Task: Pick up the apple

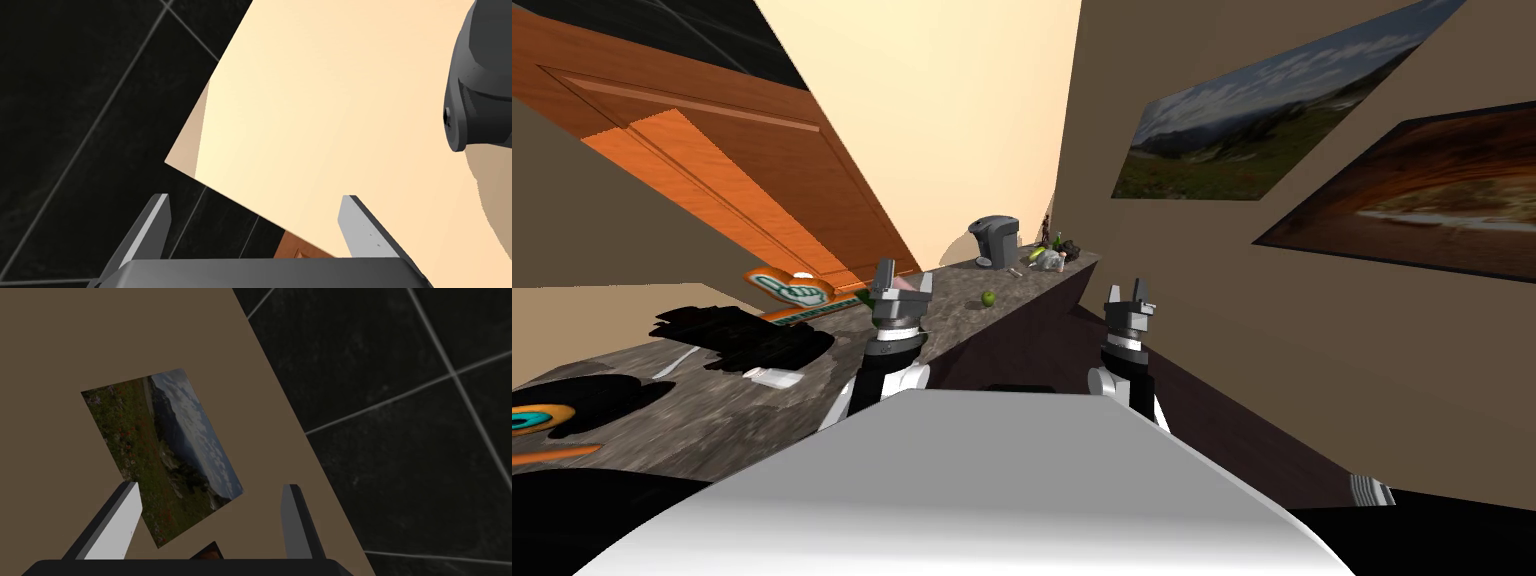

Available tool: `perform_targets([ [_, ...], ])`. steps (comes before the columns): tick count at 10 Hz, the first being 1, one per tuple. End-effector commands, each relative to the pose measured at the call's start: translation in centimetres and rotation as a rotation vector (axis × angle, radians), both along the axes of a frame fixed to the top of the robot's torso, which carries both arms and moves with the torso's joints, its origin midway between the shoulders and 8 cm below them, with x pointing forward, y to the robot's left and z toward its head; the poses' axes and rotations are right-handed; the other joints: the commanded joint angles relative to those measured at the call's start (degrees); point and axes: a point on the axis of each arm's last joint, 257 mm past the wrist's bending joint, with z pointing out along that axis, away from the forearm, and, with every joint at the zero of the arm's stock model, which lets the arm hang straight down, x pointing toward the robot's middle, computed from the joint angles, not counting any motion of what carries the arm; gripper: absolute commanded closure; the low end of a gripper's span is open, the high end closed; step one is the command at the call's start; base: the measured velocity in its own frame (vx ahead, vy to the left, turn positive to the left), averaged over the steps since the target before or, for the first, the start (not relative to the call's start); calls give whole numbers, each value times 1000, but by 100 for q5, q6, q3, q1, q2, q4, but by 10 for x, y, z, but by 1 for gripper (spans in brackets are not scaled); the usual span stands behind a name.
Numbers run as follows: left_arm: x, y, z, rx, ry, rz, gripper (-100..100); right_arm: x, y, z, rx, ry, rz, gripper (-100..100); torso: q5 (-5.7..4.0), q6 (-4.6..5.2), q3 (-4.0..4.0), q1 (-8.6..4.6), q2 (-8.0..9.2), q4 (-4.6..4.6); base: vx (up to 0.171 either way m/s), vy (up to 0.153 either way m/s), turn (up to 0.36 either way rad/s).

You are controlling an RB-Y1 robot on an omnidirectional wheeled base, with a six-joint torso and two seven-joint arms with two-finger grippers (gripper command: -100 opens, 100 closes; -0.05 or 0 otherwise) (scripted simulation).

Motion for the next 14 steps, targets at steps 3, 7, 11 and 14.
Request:
perform_targets([
  [3,12,10,-14,-37,80,-17,-100,0,0,0,0,0,0,0,1,0,-1,7,-1,0,4,-16,-4],
  [7,28,24,-32,-94,179,-33,-100,0,0,0,0,0,0,0,2,0,-3,9,-6,-1,13,-10,-6],
  [11,43,41,-51,-165,283,-44,-100,0,0,0,0,0,0,0,2,0,-6,9,-10,-2,22,-9,-7],
  [14,52,50,-64,-207,345,-44,-100,0,0,0,0,0,0,0,2,0,-3,8,-6,-1,13,-13,-6],
])
